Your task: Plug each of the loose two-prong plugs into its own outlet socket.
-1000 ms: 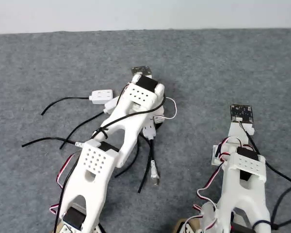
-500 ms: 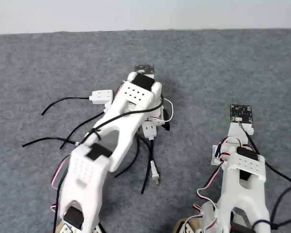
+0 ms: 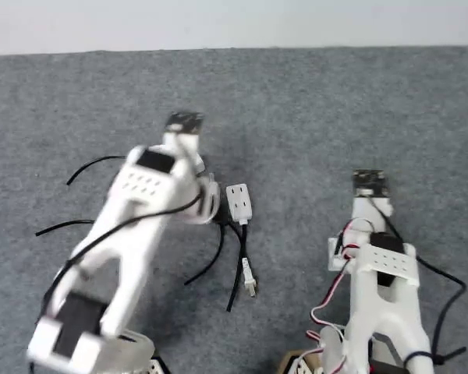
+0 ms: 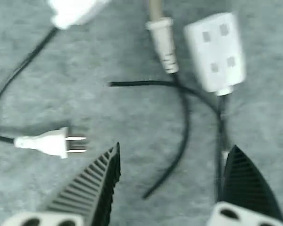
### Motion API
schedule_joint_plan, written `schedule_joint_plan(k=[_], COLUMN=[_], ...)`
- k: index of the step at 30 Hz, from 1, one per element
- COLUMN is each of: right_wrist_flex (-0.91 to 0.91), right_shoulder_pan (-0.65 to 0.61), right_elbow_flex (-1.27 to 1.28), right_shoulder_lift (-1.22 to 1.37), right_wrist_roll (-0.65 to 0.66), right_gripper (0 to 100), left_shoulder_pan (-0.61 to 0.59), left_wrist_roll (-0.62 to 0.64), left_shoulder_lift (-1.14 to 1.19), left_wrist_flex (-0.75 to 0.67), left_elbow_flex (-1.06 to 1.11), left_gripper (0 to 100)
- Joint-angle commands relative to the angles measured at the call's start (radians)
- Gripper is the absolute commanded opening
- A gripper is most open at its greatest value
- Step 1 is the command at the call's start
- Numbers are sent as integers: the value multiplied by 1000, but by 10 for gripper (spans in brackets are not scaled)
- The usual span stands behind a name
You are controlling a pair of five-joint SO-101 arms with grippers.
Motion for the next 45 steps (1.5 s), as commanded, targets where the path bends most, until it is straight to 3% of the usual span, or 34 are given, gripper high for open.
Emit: schedule_joint_plan(k=[1, 5, 9, 12, 15, 19, 25, 33, 45], right_wrist_flex=[127, 170, 151, 101, 21, -42, -42, -41, -35], right_shoulder_pan=[-119, -340, -526, -602, -656, -723, -878, -885, -670], right_elbow_flex=[-124, -161, -161, -152, -126, -89, -72, -26, -5], right_shoulder_lift=[-36, -36, -36, -35, -31, -35, -35, -25, -36], right_wrist_roll=[-61, -114, -114, -114, -112, -83, -87, -78, -28], right_gripper=[99, 1, 8, 9, 9, 9, 9, 9, 9], left_shoulder_pan=[-80, -175, -261, -348, -442, -522, -559, -555, -555], left_wrist_roll=[-100, -132, -132, -137, -153, -278, -304, -305, -307], left_shoulder_lift=[-221, -368, -402, -365, -308, -222, -130, -101, -100], left_wrist_flex=[-193, -321, -321, -311, -305, -353, -437, -440, -442], left_elbow_flex=[288, 492, 547, 532, 498, 433, 384, 371, 375], left_gripper=[337, 337, 337, 297, 192, 54, 41, 41, 41])
